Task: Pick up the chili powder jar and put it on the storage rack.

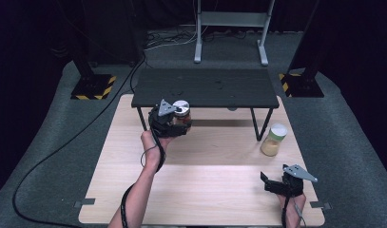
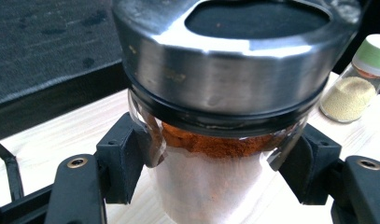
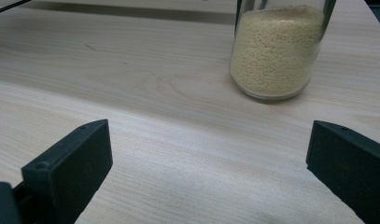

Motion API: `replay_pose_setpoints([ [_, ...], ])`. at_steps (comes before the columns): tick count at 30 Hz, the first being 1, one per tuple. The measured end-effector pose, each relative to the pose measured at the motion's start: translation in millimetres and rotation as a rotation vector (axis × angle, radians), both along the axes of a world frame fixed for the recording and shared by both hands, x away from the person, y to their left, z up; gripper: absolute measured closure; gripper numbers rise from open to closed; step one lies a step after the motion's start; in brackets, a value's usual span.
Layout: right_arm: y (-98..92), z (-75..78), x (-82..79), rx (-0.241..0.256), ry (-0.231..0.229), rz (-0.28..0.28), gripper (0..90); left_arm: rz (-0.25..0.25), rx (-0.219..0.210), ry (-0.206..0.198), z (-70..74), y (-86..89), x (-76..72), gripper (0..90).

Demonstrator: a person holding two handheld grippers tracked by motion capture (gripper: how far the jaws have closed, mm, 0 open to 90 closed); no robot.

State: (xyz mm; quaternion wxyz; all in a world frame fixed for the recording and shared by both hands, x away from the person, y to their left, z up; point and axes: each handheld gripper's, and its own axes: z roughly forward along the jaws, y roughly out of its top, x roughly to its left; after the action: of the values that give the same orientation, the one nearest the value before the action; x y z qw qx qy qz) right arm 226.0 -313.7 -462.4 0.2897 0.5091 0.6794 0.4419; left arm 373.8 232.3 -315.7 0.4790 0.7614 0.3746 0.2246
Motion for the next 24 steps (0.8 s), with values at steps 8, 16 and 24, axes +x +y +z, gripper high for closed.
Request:
replay_pose_setpoints([
  [8,0.0,0.2,0.3,-0.002,0.001,0.002,0.0,-0.008,0.003,0.010,4.0,-1.9,3.6,31.3],
  [16,-0.2,0.0,0.0,-0.001,0.000,0.003,0.0,-0.010,0.009,0.011,9.2,-3.6,5.3,31.3],
  [24,-0.3,-0.3,-0.3,0.001,-0.002,0.002,0.0,-0.016,0.013,0.007,14.4,-4.5,5.8,31.3],
])
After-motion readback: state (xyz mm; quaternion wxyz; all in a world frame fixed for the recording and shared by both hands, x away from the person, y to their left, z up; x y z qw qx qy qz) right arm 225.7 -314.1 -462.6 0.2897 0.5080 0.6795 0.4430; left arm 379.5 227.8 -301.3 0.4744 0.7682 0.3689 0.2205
